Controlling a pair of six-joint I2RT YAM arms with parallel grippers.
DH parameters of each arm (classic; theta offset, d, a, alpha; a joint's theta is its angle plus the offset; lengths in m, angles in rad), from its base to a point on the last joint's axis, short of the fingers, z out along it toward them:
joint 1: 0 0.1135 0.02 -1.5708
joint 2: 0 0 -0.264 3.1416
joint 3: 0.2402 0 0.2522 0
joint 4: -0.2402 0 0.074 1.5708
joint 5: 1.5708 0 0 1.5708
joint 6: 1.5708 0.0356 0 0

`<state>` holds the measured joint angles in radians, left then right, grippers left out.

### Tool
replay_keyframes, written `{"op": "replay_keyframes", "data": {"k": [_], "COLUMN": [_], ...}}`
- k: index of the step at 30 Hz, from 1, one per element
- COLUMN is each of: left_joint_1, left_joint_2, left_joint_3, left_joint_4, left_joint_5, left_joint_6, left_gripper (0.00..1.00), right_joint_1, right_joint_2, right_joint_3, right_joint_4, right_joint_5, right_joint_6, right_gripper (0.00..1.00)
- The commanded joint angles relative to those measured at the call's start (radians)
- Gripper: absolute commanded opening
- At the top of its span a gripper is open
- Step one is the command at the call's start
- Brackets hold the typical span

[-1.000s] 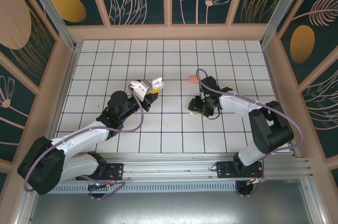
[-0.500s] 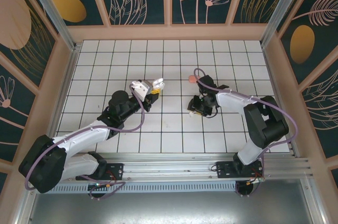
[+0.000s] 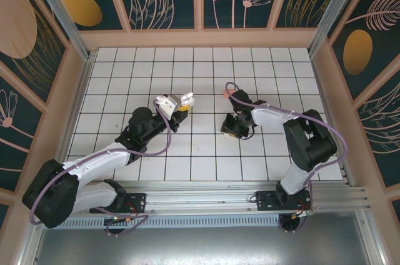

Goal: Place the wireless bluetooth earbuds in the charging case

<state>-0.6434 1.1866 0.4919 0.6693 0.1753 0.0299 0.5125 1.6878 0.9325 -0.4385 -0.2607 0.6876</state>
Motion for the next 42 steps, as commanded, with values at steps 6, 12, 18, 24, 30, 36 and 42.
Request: {"op": "replay_keyframes", "data": {"k": [6,12,18,24,30,36,42], "left_joint_1": [0.004,0.004,0.004,0.004,0.003,0.004,0.004], "left_joint_2": [-0.007,-0.013,-0.019,-0.014,0.004,0.031,0.049], "left_joint_3": [0.025,0.024,0.023,0.026,0.037,0.065,0.101], "left_joint_4": [0.033,0.028,0.024,0.028,0.048,0.066,0.050], "left_joint_5": [0.008,0.004,0.005,0.021,0.063,0.141,0.171], "left_joint_6": [0.009,0.010,0.011,0.008,0.008,0.017,0.022], "left_gripper": [0.00,0.00,0.00,0.00,0.00,0.00,0.00], "right_joint_1": [0.007,0.022,0.029,0.029,0.072,0.161,0.246], "right_joint_2": [0.022,0.041,0.035,-0.037,-0.126,-0.246,-0.364], "right_joint_3": [0.041,0.062,0.071,0.126,0.224,0.331,0.363], "right_joint_4": [-0.050,-0.069,-0.080,-0.125,-0.182,-0.171,-0.084], "right_joint_5": [0.019,0.029,0.060,0.124,0.193,0.323,0.419], "right_joint_6": [0.006,0.001,-0.002,-0.002,-0.001,-0.030,-0.076], "right_gripper": [0.28,0.29,0.26,0.25,0.23,0.21,0.20]}}
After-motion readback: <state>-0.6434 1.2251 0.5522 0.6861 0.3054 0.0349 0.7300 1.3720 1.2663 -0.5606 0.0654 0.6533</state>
